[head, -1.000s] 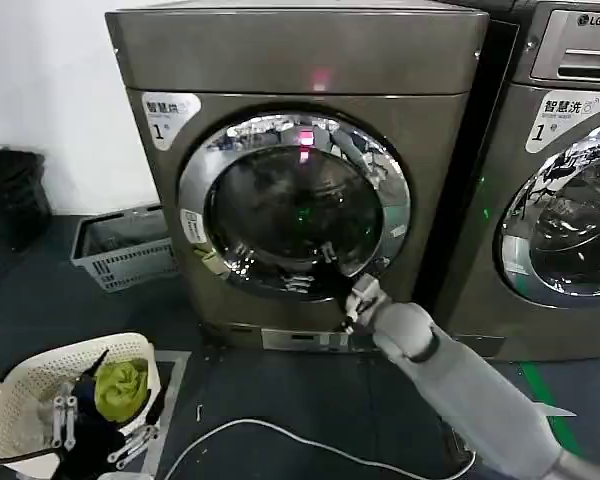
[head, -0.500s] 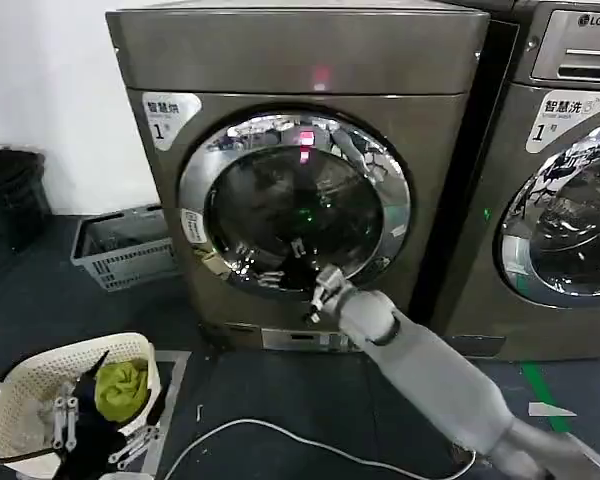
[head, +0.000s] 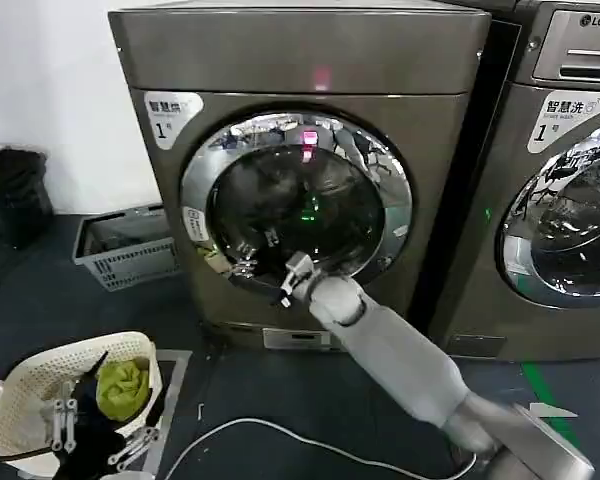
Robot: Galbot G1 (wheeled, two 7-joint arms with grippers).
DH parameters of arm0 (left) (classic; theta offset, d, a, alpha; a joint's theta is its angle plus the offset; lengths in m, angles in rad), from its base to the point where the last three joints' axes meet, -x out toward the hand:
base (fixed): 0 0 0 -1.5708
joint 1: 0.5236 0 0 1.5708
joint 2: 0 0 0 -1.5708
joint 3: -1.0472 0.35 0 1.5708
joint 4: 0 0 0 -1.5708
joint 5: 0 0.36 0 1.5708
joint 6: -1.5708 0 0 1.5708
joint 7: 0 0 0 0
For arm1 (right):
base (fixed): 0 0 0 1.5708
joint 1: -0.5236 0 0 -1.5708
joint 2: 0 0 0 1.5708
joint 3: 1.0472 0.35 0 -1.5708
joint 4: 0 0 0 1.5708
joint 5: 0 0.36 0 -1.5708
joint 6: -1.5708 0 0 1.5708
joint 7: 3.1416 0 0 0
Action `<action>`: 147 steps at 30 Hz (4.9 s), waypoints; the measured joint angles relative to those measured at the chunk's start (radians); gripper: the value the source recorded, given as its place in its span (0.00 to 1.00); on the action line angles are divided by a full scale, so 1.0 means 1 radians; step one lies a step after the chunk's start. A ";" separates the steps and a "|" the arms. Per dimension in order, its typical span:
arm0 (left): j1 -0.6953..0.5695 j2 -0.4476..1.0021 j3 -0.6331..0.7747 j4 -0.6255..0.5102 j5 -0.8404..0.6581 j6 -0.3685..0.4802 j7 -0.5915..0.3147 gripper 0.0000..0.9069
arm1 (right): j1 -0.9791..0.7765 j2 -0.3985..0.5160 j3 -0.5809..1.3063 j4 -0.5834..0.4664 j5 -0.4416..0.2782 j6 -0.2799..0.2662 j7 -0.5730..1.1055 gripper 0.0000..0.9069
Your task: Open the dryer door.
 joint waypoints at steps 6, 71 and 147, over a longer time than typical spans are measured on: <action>-0.001 0.000 -0.001 0.000 0.000 0.000 0.000 1.00 | 0.020 0.042 -0.004 -0.042 0.000 0.000 -0.010 1.00; -0.111 0.067 -0.377 0.140 -0.091 0.060 0.007 1.00 | 0.059 -0.256 -0.200 0.272 0.394 0.251 -0.661 1.00; -0.929 0.371 0.806 0.486 0.007 0.131 0.079 1.00 | -1.643 -0.130 2.367 0.505 -0.194 0.219 0.197 1.00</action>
